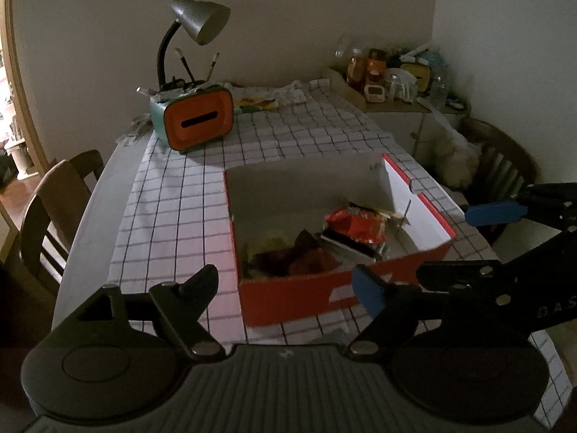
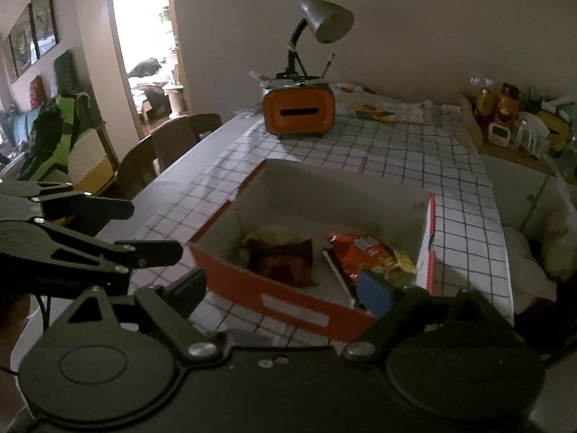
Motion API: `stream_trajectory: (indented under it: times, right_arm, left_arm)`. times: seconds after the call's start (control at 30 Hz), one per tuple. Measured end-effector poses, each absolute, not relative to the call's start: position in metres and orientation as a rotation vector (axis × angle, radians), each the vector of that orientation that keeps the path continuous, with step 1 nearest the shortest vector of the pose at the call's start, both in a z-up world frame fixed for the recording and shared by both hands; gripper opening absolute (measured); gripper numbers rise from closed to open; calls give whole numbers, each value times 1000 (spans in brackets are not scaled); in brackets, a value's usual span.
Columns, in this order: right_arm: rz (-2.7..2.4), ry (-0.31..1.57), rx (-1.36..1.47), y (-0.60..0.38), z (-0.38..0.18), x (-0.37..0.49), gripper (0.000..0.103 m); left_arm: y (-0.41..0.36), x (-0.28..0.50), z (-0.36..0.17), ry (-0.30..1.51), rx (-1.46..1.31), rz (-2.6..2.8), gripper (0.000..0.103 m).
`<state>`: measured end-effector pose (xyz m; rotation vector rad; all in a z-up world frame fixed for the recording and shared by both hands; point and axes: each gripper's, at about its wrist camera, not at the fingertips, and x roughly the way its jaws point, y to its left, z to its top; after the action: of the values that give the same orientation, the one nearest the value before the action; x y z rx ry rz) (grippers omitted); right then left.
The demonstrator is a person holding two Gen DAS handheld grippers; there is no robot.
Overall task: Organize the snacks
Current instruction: 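Move both tools back toward the remaining snacks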
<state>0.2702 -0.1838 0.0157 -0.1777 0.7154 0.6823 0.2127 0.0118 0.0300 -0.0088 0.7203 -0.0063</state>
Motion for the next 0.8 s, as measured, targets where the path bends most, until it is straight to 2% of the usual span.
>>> stream_trajectory:
  times: [0.37, 0.47, 0.6, 0.8]
  right_arm:
    - [719, 739, -205, -176, 4, 222, 93]
    - [751, 732, -177, -176, -3, 212, 103]
    - [778, 761, -172, -172, -16, 202, 103]
    - [805, 805, -212, -168, -49, 190, 103]
  left_arm:
    - [24, 163, 15, 741, -50, -42, 89]
    - [31, 150, 8, 738, -62, -26, 90]
    - [42, 135, -2, 748, -89, -5, 98]
    - [50, 124, -28, 796, -89, 44, 99]
